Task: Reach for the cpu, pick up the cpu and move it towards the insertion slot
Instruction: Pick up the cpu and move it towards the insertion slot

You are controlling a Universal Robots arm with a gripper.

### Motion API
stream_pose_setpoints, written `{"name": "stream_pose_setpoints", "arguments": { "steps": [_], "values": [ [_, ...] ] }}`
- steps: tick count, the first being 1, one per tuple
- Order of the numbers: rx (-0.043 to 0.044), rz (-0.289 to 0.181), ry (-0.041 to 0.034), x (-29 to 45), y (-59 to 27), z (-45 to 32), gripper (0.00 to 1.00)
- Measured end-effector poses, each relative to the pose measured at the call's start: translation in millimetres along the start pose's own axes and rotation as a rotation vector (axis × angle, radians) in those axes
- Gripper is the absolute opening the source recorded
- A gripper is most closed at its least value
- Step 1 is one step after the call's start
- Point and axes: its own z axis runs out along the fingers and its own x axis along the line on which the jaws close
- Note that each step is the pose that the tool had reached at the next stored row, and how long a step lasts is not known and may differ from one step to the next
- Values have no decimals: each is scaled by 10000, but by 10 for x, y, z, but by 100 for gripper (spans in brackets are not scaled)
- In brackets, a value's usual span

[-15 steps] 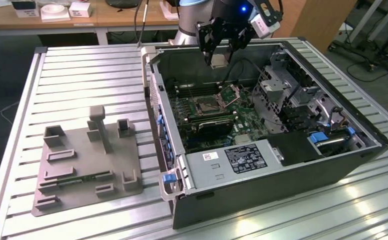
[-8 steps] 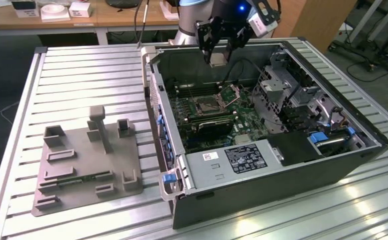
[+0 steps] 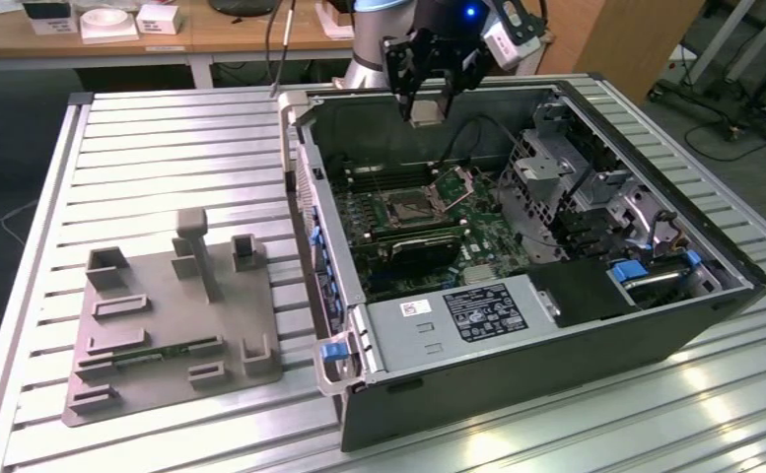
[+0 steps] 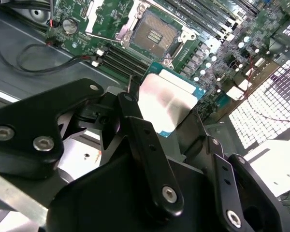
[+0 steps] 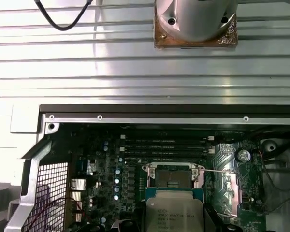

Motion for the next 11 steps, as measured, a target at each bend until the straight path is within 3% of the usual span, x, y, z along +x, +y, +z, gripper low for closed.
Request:
{"name": "stream_pose_setpoints", "arguments": {
  "steps": [11],
  "values": [
    [0, 0, 0, 0, 11, 3, 55]
  ]
}}
